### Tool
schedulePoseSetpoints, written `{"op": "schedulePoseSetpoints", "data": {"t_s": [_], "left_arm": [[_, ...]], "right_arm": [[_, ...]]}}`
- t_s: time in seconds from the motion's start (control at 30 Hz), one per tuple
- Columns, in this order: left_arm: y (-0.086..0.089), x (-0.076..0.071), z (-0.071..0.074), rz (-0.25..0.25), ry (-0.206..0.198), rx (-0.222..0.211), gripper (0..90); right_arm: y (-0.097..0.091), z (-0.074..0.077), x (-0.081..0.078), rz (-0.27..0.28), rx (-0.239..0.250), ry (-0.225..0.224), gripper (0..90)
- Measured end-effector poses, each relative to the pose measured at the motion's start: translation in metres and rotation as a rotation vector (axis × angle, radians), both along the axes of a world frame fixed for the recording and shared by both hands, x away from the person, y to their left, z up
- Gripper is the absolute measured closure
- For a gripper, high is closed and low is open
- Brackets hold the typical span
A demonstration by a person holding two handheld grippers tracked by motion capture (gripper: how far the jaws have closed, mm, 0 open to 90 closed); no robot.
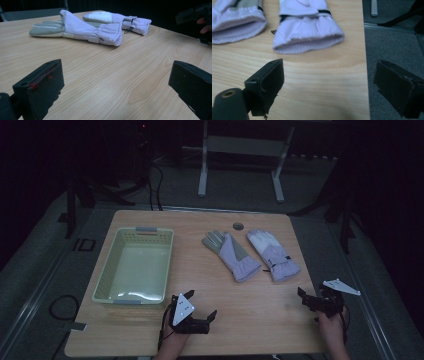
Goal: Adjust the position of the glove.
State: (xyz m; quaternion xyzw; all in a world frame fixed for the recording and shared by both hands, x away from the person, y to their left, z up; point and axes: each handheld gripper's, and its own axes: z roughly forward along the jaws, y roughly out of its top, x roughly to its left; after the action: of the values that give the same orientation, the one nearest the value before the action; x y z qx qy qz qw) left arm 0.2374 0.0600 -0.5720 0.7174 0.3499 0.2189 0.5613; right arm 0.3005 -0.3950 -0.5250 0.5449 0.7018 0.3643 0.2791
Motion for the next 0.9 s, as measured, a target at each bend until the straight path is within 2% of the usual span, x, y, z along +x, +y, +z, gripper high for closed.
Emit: {"op": "schedulePoseSetpoints", "data": {"t_s": [0.1, 0.27, 0.5, 0.63, 0.8, 0.83, 0.9], "left_arm": [[0.000, 0.000, 0.000, -0.001, 0.000, -0.001, 0.1], [0.000, 0.000, 0.000, -0.003, 0.003, -0.002, 0.2], [0.000, 0.000, 0.000, -0.002, 0.005, -0.005, 0.2], [0.000, 0.000, 0.000, -0.004, 0.003, -0.004, 0.2], [0.001, 0.000, 0.000, -0.005, 0.004, -0.005, 0.2], [0.001, 0.000, 0.000, -0.006, 0.005, -0.006, 0.2], [0.001, 0.000, 0.000, -0.007, 0.006, -0.007, 0.2]], "right_arm": [[0.003, 0.012, 0.001, 0.015, -0.006, -0.004, 9.9], [0.012, 0.036, 0.006, 0.063, 0.020, -0.020, 9.9], [0.031, 0.067, 0.017, 0.122, -0.032, -0.060, 9.9], [0.042, 0.081, 0.025, 0.147, -0.031, -0.057, 9.9], [0.054, 0.093, 0.035, 0.166, -0.007, -0.058, 9.9], [0.057, 0.096, 0.037, 0.159, -0.014, -0.063, 9.9], [0.063, 0.099, 0.042, 0.182, -0.015, -0.063, 9.9]]}}
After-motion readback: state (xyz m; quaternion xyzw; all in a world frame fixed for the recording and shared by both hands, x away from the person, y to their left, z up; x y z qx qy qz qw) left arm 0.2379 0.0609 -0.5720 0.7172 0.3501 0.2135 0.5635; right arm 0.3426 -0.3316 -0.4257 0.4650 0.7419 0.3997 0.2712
